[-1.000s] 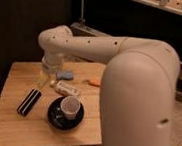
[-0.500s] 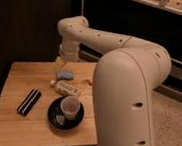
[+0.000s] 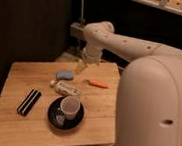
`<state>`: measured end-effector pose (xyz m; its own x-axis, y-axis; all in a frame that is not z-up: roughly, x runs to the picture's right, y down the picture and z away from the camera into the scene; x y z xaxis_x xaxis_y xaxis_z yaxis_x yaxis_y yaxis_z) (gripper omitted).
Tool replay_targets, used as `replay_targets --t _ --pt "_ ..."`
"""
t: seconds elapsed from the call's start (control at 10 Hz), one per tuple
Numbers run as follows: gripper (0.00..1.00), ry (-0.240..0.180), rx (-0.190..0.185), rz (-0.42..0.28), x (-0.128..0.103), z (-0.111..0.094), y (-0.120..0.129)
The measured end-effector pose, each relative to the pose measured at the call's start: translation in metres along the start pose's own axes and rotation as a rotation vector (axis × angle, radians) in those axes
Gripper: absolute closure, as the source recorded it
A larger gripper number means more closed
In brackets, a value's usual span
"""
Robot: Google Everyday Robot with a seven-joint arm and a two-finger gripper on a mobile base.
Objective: Move the arm in a circular motion
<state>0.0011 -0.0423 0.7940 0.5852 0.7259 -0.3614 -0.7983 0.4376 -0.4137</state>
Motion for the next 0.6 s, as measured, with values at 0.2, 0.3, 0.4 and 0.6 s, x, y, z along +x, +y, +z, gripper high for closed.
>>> replay_targets --t 0.2,0.3,0.4,0.6 --pt "0.2 0.014 0.014 0.091 0.048 -0.004 -0.023" --pt "0.2 0.024 0.022 0.126 0.068 -0.005 -0.029" --pt "0.2 0.043 0.037 0.164 0.095 -0.005 -0.025" --pt "0.2 0.061 0.048 0.179 0.12 -0.005 -0.002"
